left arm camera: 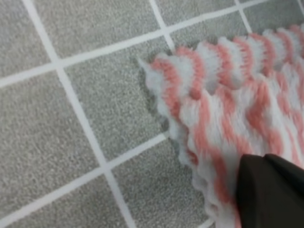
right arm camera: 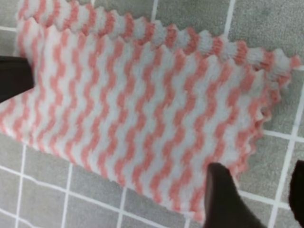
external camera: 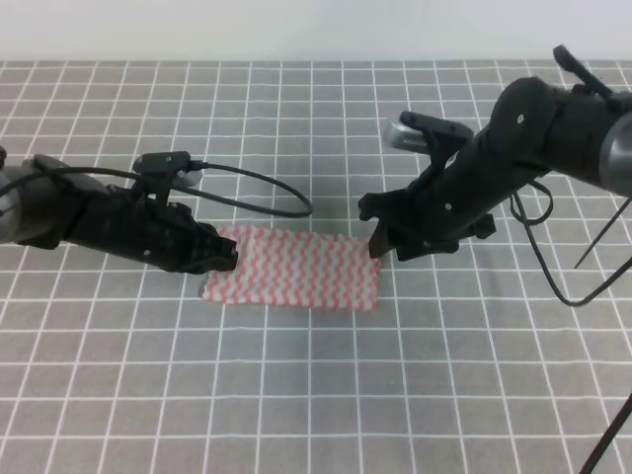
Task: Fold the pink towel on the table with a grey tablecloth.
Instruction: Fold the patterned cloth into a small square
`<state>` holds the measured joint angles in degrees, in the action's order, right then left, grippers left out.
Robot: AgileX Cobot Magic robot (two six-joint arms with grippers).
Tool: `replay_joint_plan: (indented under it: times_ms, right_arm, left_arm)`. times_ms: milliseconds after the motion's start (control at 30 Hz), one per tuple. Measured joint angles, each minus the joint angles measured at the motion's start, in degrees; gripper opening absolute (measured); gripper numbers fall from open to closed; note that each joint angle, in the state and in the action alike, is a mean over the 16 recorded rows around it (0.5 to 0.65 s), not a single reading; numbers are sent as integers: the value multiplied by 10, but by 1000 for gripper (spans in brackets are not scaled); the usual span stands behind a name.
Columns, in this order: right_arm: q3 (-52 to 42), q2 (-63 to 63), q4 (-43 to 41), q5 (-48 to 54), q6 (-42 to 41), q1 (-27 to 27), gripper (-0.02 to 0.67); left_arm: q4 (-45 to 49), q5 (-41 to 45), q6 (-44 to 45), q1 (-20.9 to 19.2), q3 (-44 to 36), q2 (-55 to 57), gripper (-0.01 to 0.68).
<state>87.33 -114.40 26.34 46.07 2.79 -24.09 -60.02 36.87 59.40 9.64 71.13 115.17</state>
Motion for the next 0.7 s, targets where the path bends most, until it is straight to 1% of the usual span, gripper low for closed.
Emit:
replay_joint_plan:
  times_ms: [400,700]
  right_arm:
    - [0,-34,23,-25,15,0,362]
    - [1,-52,56,-31,5,0,362]
  left_arm:
    - [0,0,0,-1,0,7,-2]
    - [0,0,-1,-1,0,7,-2]
